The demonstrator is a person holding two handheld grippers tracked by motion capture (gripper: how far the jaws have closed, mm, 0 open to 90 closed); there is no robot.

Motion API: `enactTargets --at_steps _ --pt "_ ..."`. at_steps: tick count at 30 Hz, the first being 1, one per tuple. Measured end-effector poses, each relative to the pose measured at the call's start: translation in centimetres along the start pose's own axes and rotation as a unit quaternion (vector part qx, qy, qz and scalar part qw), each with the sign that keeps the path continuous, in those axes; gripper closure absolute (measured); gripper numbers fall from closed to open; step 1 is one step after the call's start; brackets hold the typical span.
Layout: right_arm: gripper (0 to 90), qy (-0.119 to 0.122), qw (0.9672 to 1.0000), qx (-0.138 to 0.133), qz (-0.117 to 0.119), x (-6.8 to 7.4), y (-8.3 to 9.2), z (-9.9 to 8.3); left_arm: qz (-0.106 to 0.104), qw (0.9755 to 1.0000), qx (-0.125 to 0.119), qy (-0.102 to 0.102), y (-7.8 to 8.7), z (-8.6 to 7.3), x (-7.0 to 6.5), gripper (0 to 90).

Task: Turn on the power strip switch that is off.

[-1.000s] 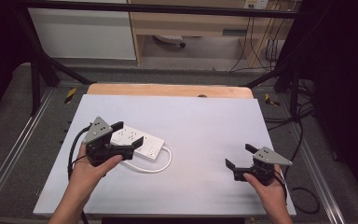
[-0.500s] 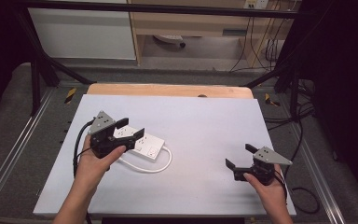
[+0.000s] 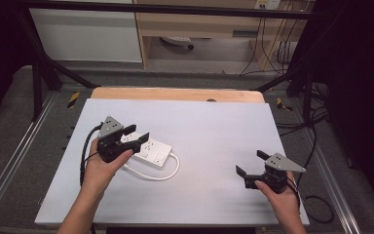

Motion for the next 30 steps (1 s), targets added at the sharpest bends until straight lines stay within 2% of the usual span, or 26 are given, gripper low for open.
enactTargets --at_steps 5,12,17,22,26,30 --pt "3.5 0.000 1.0000 0.000 0.000 0.0 0.0 0.0 0.005 0.9999 0.010 -0.002 -0.6 -0.7 0.4 51.3" --pt "3.6 0.000 1.0000 0.002 0.001 0.0 0.0 0.0 0.011 0.9997 0.023 -0.007 -1.2 -1.5 0.7 57.6" --pt "3.6 -0.001 1.0000 0.001 0.001 0.0 0.0 0.0 0.011 0.9992 0.036 -0.010 -1.5 -2.3 0.8 69.2" --pt "3.7 0.000 1.0000 0.002 0.002 0.0 0.0 0.0 0.014 0.9988 0.045 -0.012 -1.8 -3.1 1.0 75.2" --pt "3.7 0.000 1.0000 0.000 0.001 -0.1 0.1 0.0 0.019 0.9980 0.059 0.005 -1.9 -3.7 1.3 79.7" --pt "3.7 0.000 1.0000 0.000 -0.001 -0.3 0.2 0.0 0.020 0.9976 0.066 0.007 -2.0 -4.1 1.6 82.1"
Point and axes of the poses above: each handheld gripper's, and its own axes: y roughly backward along the jaws, z roughly out of its top, x roughly to its left, the point moved 5 cm from there along -y, roughly forward along the jaws, and after that the axes turned 11 degrees about z, right-handed, at the moved point
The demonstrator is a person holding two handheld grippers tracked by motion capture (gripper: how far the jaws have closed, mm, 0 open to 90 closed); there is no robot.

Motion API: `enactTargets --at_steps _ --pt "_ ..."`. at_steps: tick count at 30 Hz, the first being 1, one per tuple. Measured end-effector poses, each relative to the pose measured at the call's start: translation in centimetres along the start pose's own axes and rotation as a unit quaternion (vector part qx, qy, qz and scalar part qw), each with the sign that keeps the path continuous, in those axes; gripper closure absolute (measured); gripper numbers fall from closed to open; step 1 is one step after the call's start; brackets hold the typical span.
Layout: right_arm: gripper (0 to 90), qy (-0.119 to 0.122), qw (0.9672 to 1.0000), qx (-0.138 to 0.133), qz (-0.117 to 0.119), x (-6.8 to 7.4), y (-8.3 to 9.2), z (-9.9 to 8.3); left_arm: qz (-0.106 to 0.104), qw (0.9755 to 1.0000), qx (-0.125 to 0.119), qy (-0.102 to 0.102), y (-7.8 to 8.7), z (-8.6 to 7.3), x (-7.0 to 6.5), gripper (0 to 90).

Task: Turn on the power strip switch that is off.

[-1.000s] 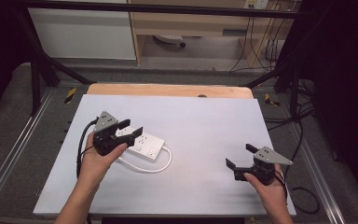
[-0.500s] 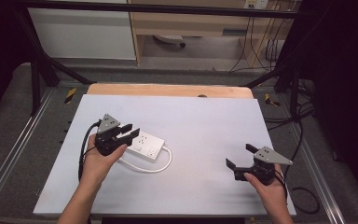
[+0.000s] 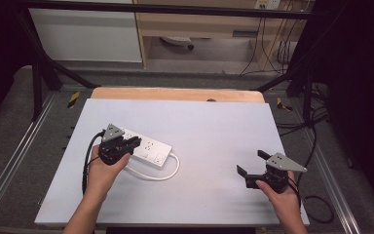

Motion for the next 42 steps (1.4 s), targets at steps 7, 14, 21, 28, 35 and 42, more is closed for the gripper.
enactTargets --at_steps 7,14,21,28,35,42 --pt "3.7 0.000 1.0000 0.001 0.000 0.0 0.0 0.0 0.007 1.0000 -0.005 -0.005 0.1 -0.2 0.0 86.6" --pt "3.7 0.001 1.0000 0.003 0.001 0.1 -0.2 0.0 0.001 1.0000 0.003 -0.006 0.0 -0.8 0.0 88.7" --pt "3.7 0.003 1.0000 0.004 0.002 0.1 -0.2 0.0 -0.003 0.9999 0.009 -0.011 -0.2 -1.1 -0.2 89.4" --pt "3.7 0.002 1.0000 0.005 0.003 0.2 -0.2 0.0 -0.006 0.9997 0.016 -0.016 -0.5 -1.4 -0.2 89.8" --pt "3.7 0.005 1.0000 0.007 0.003 0.3 -0.3 -0.1 -0.010 0.9993 0.030 -0.019 -1.0 -1.9 -0.3 89.8" --pt "3.7 0.006 0.9999 0.010 0.005 0.3 -0.5 -0.1 -0.013 0.9989 0.039 -0.024 -1.6 -2.1 -0.6 89.8"
Point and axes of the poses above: each handheld gripper's, and its own axes: y roughly backward along the jaws, z roughly out of its top, x roughly to its left, the point moved 5 cm from there along -y, roughly forward along the jaws, and after that the axes turned 11 degrees about z, right-handed, at the moved point
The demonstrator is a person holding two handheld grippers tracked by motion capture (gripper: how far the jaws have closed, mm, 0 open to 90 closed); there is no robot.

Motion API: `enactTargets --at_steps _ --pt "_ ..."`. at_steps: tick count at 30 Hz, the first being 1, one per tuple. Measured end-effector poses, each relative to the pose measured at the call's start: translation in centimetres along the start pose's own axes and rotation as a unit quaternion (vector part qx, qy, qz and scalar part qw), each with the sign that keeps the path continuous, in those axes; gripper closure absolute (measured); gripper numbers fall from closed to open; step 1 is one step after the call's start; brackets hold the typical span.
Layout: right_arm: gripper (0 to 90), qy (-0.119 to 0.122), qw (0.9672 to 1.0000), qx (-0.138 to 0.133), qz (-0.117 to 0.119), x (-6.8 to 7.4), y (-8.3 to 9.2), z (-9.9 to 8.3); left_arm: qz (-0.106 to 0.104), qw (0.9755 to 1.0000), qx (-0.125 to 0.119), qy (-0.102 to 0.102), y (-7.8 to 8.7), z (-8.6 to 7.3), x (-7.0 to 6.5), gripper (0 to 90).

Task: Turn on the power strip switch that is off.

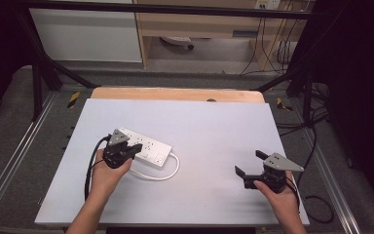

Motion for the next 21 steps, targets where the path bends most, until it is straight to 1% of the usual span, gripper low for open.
enactTargets --at_steps 6,10,15,21 --pt "3.7 0.002 1.0000 0.002 0.001 0.1 -0.1 0.0 0.001 1.0000 0.005 -0.004 -0.5 -0.1 -0.2 89.8" --pt "3.7 0.003 1.0000 0.003 0.001 0.0 -0.1 0.0 0.001 1.0000 0.007 -0.002 -0.9 -0.3 -0.3 89.8" --pt "3.8 0.003 1.0000 0.003 0.002 0.1 -0.1 0.0 0.000 0.9998 0.019 -0.006 -1.5 -0.8 -0.4 89.9" --pt "3.7 0.005 1.0000 0.002 0.002 0.1 -0.1 0.0 0.000 0.9997 0.024 -0.009 -1.9 -1.0 -0.7 89.9"
Point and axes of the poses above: each handheld gripper's, and its own axes: y roughly backward along the jaws, z roughly out of its top, x roughly to its left, the point moved 5 cm from there along -y, roughly forward along the jaws, and after that the axes turned 11 degrees about z, right-handed, at the moved point
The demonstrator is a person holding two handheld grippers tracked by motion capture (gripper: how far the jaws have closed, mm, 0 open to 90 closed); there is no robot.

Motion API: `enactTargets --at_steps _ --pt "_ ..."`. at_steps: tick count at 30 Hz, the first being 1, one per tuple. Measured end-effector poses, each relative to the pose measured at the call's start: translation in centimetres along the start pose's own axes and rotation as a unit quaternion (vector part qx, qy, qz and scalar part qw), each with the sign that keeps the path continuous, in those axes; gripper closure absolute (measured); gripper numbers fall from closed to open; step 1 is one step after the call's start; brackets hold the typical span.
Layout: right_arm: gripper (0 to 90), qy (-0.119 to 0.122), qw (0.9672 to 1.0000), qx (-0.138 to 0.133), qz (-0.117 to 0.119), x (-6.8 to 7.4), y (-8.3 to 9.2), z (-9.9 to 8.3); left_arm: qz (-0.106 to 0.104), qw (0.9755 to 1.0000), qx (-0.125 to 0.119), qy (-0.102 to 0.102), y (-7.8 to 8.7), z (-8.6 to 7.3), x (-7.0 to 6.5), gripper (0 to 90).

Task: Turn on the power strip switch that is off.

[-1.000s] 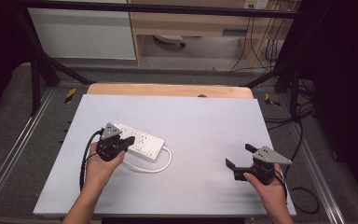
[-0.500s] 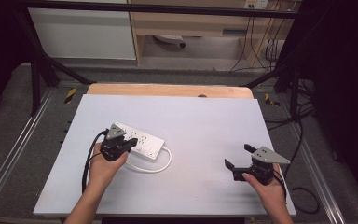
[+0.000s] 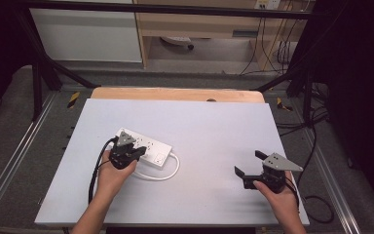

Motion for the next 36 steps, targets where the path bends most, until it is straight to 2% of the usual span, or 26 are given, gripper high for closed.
enactTargets --at_steps 36 --pt "3.9 0.001 1.0000 0.001 0.000 0.02 0.00 0.01 0.003 0.9998 0.012 -0.017 -1.00 -0.61 -0.49 89.9"
Point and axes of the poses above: each handheld gripper's, and its own axes: y roughly backward along the jaws, z roughly out of its top, x roughly to its left, the point moved 5 cm from there along -y, roughly forward along the jaws, and after that the axes turned 11 degrees about z, right-handed, at the moved point
